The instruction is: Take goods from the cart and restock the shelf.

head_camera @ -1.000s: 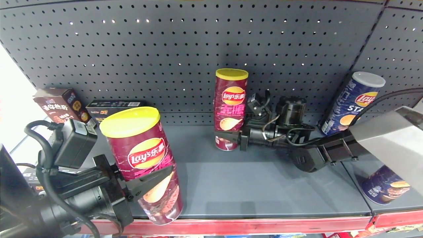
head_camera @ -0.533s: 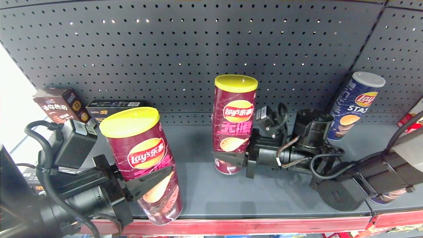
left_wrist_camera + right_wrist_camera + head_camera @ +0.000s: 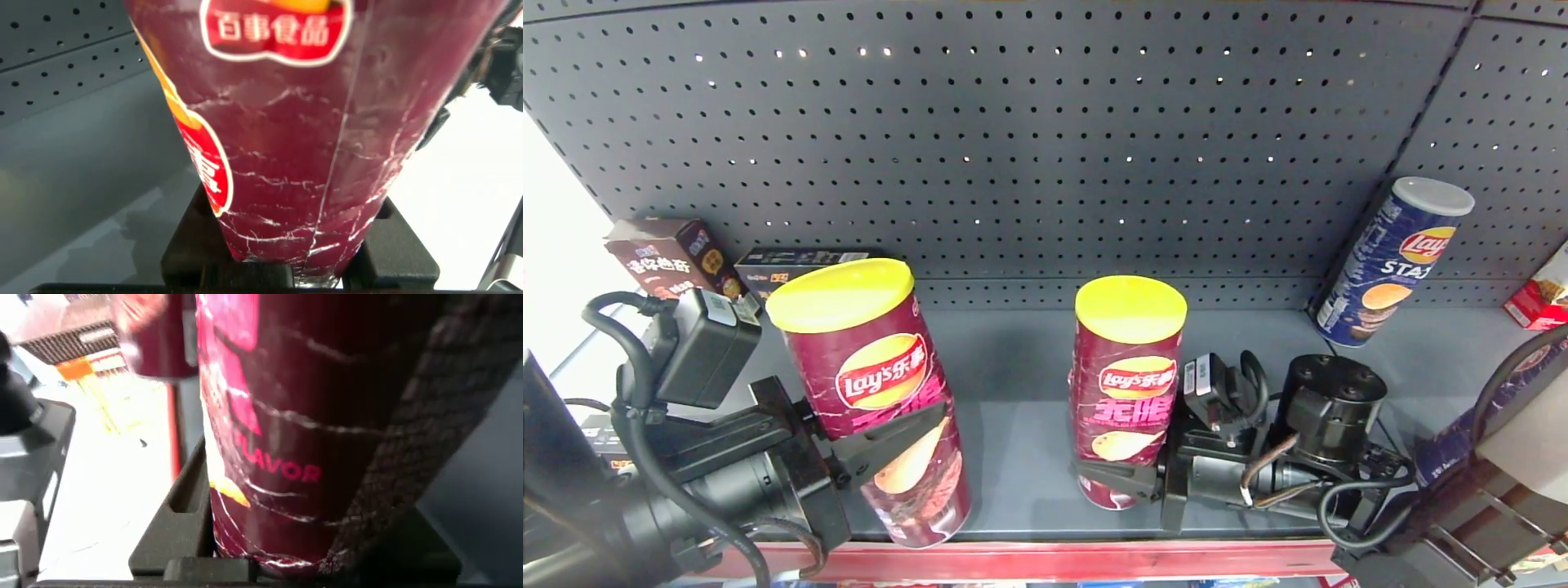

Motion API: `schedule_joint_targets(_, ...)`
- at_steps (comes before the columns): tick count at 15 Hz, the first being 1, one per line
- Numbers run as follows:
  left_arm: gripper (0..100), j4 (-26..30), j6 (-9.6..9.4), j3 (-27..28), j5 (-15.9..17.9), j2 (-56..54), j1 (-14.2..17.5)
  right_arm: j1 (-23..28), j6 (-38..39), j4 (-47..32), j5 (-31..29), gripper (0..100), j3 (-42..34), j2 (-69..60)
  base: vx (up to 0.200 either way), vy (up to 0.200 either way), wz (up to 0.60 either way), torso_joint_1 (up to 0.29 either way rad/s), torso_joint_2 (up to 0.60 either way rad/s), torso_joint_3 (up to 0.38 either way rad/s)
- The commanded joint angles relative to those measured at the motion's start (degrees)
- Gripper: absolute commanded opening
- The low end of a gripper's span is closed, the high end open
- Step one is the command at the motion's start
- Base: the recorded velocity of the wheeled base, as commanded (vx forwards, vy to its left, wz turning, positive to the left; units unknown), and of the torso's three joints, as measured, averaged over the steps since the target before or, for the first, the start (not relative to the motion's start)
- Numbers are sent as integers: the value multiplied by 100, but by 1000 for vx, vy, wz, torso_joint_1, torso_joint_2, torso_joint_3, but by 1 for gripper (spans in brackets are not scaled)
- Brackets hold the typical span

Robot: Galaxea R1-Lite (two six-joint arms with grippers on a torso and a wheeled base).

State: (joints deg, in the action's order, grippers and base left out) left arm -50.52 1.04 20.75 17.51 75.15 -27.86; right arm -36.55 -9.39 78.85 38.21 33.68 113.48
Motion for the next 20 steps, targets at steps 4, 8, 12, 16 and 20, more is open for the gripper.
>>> schedule_joint_targets(4,0,-2,2,-36,7,17,87,183,-2,25,47,0,121,315,0,0,0,0,0,0)
schedule_joint_targets(8,0,-11,2,-45,7,8,79,174,-11,16,47,100,165,332,0,0,0,0,0,0)
schedule_joint_targets(12,0,-20,2,-71,7,-1,79,236,-19,16,20,100,16,165,0,0,0,0,0,0)
schedule_joint_targets(16,0,-20,2,-62,7,-1,52,491,-11,-19,29,100,-327,-485,0,0,0,0,0,0)
schedule_joint_targets(20,0,-20,2,-62,7,-1,35,447,-19,-1,11,100,-1039,-968,0,0,0,0,0,0)
